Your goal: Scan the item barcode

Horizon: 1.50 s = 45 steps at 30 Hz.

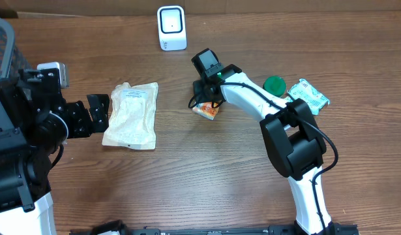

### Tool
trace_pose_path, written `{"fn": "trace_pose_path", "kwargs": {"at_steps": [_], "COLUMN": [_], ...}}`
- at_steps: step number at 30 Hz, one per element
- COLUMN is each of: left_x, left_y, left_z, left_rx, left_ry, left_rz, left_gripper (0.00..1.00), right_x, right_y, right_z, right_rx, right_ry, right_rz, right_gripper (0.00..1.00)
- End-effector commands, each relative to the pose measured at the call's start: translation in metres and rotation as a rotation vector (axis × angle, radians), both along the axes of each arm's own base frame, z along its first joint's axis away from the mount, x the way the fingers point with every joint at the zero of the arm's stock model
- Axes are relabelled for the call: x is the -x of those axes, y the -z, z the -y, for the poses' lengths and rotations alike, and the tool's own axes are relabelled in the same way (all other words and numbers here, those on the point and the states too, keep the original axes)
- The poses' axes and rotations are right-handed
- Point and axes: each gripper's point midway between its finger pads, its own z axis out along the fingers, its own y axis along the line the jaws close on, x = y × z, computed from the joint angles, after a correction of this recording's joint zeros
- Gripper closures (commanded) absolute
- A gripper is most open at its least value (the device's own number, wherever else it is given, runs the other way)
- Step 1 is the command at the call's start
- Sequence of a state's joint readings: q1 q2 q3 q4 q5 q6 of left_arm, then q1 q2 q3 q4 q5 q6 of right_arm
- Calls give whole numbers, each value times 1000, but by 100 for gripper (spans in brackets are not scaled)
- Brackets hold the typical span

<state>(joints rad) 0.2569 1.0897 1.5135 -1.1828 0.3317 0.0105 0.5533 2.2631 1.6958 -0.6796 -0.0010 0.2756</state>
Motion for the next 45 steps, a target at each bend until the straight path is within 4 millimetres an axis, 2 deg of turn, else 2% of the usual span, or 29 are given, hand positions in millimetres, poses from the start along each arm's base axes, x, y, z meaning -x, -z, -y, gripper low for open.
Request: {"fn": "trace_pose_path", "kwargs": {"at_steps": [1,5,9,12,17,20,26,29,31,34,37,40,45], "left_x": [-1,-1,-1,-1,-1,-1,-1,-1,-1,-1,-1,-1,-1], "left_y": [-6,-6,-6,-6,-6,-6,-6,-6,-6,-6,-6,-6,-6], "left_z": [-2,-2,-2,-2,-2,-2,-2,-2,-2,-2,-2,-2,-2], "left_rx": [-20,-20,-20,-20,-20,-20,-20,-20,-20,-20,-20,-20,-20], "left_ry": [7,7,7,7,7,7,7,7,7,7,7,7,7], "left_rz": [17,17,17,17,17,17,17,17,17,17,17,17,17], "left_gripper": [0,1,0,1,0,0,0,1,0,0,0,0,0], "right_x": [36,65,82,82,73,68,66,70,79,93,106,116,125], "right_y": [-12,-12,-18,-23,-34,-37,-56,-70,-74,-66,-47,-25,-7], "right_z": [-49,-49,-34,-5,56,69,65,45,22,5,-2,6,48], "right_rx": [-149,-128,-41,83,303,316,232,127,31,1,27,103,282], "right_ry": [-310,-385,-385,-278,-66,-26,-17,-59,-126,-159,-129,-76,13], "right_rz": [-70,-163,-244,-287,-305,-312,-341,-356,-386,-416,-433,-442,-458], "right_gripper": [96,96,96,96,96,96,96,96,96,96,96,96,96]}}
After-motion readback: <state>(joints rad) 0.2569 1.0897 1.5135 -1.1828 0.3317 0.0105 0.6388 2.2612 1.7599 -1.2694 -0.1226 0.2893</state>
